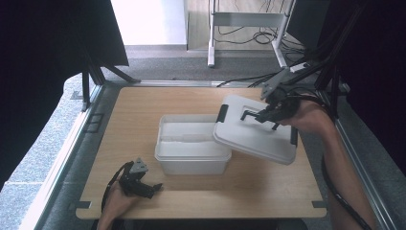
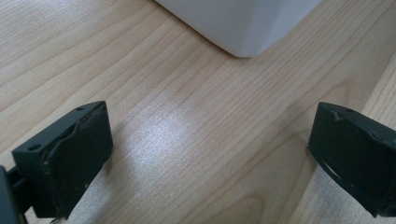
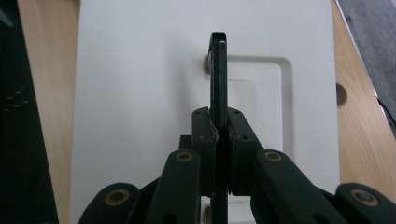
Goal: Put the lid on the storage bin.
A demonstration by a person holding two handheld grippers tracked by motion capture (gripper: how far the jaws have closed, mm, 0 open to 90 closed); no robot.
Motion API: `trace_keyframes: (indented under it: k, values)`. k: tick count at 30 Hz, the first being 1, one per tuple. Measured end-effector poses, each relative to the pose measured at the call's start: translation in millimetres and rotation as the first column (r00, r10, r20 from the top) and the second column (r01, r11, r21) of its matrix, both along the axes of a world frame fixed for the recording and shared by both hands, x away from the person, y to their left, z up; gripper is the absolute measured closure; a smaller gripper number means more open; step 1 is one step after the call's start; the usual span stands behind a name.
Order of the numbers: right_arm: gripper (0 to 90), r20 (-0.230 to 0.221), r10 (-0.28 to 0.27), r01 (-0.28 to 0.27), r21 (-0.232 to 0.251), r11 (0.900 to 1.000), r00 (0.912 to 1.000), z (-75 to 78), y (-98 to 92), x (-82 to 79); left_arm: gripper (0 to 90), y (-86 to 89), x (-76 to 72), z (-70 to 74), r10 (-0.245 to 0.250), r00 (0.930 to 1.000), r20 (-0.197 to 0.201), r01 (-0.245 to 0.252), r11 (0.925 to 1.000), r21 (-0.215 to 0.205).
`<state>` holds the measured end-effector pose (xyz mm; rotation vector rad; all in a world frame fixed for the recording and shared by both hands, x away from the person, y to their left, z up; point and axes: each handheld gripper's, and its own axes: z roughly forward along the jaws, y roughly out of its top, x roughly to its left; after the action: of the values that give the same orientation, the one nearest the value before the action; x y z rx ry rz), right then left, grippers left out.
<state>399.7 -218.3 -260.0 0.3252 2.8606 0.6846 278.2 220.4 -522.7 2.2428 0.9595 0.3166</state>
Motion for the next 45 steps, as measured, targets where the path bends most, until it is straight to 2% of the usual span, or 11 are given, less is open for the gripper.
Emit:
trace_keyframes:
  k: [5,6,17,22,29,31,38,40,42,43,45]
  values:
    - [84.2,-0.003,0.101,-0.101,0.01,0.995,0.9949,-6.9,48.8,4.2,0.0,-0.1,0.0,-0.2,0.002,1.0,0.001,-0.002,1.0,-0.001]
    - [84.2,-0.003,0.101,-0.101,0.01,0.995,0.9949,-6.9,48.8,4.2,0.0,-0.1,0.0,-0.2,0.002,1.0,0.002,-0.002,1.0,-0.001]
    - [84.2,-0.024,0.237,-0.238,-0.01,0.971,0.9711,-33.5,145.0,13.8,0.0,-0.1,-0.1,-0.1,-0.003,1.0,0.0,0.003,1.0,-0.001]
    - [84.2,-0.021,0.261,-0.261,-0.024,0.965,0.9652,-41.7,173.2,15.5,0.0,-0.1,-0.1,0.0,-0.005,1.0,0.0,0.005,1.0,0.001]
    - [84.0,-0.033,0.276,-0.278,-0.061,0.959,0.9605,-55.2,193.7,15.8,0.0,-0.1,-0.2,0.0,-0.009,1.0,0.001,0.009,1.0,0.002]
    - [83.9,-0.038,0.261,-0.263,-0.082,0.961,0.9647,-62.3,193.0,17.5,0.0,-0.2,-0.2,-0.1,-0.01,1.0,0.001,0.01,1.0,0.001]
    - [80.6,-0.048,0.256,-0.258,-0.039,0.965,0.9655,-68.8,188.0,16.1,0.0,-0.2,-0.2,-0.1,-0.011,0.9999,0.002,0.011,0.9999,0.001]
    - [63.2,-0.02,0.232,-0.231,0.015,0.973,0.9726,-62.0,184.0,15.1,0.0,-0.2,-0.3,0.0,-0.009,1.0,0.003,0.009,1.0,0.002]
    - [57.7,-0.009,0.223,-0.223,0.025,0.975,0.9748,-59.0,181.4,14.3,0.0,-0.3,-0.3,0.0,-0.009,1.0,0.002,0.009,1.0,0.002]
    - [45.0,0.019,0.196,-0.197,0.038,0.98,0.9804,-54.3,174.8,10.8,0.0,-0.3,-0.2,0.0,-0.01,1.0,0.001,0.01,1.0,0.001]
    - [40.7,0.023,0.188,-0.189,0.047,0.981,0.9819,-53.1,170.9,9.4,0.0,-0.3,-0.2,0.0,-0.01,1.0,0.001,0.01,1.0,0.0]
